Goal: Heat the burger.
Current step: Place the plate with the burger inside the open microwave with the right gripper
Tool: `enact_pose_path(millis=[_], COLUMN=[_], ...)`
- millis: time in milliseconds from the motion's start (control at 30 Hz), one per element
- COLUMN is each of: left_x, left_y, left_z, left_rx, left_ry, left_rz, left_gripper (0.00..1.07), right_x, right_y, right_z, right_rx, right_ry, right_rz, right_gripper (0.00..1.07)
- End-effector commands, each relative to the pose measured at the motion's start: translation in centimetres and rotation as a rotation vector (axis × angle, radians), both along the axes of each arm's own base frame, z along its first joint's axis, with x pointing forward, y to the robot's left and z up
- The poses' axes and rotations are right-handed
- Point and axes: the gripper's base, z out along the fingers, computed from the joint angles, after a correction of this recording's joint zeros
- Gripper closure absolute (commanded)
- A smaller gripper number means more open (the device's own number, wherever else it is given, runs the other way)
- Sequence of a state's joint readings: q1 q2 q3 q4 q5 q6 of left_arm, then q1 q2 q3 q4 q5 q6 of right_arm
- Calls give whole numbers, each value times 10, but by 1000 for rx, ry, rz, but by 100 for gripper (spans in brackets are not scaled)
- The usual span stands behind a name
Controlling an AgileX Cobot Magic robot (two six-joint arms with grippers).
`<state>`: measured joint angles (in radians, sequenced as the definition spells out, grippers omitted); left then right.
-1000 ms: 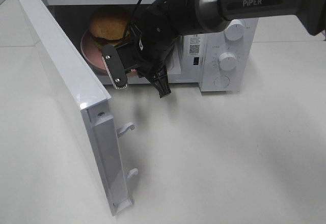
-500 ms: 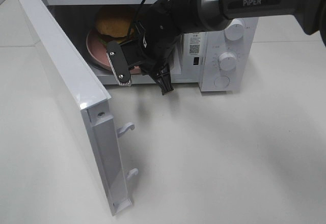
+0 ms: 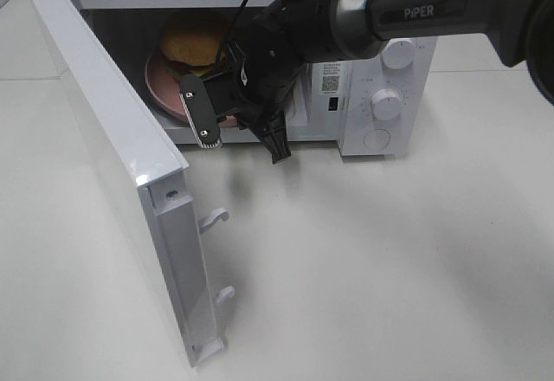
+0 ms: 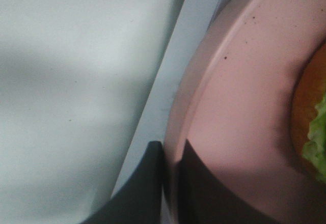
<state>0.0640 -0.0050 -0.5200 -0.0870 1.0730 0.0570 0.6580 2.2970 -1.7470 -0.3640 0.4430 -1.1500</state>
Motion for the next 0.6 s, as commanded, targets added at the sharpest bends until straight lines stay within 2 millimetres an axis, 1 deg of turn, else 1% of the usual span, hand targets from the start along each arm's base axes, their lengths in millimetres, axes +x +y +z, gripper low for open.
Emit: enact_pose_path(millis=[33, 133, 267, 600], left_x=[-2, -2, -2, -2], left_y=[-1, -1, -1, -1], left_z=[-1, -1, -1, -1], left_rx=[-8, -8, -8, -8], left_ry=[-13, -13, -13, -13], left_rz=[0, 0, 0, 0], left_gripper=[7, 7, 7, 7], right_x=[6, 8, 7, 10], right_y=[7, 9, 9, 9], right_z=[14, 19, 19, 9], right_rx=[60, 69, 66, 66], right_ry=[-59, -71, -70, -53], right_rz=[16, 19, 20, 13], right_gripper=[107, 107, 107, 107])
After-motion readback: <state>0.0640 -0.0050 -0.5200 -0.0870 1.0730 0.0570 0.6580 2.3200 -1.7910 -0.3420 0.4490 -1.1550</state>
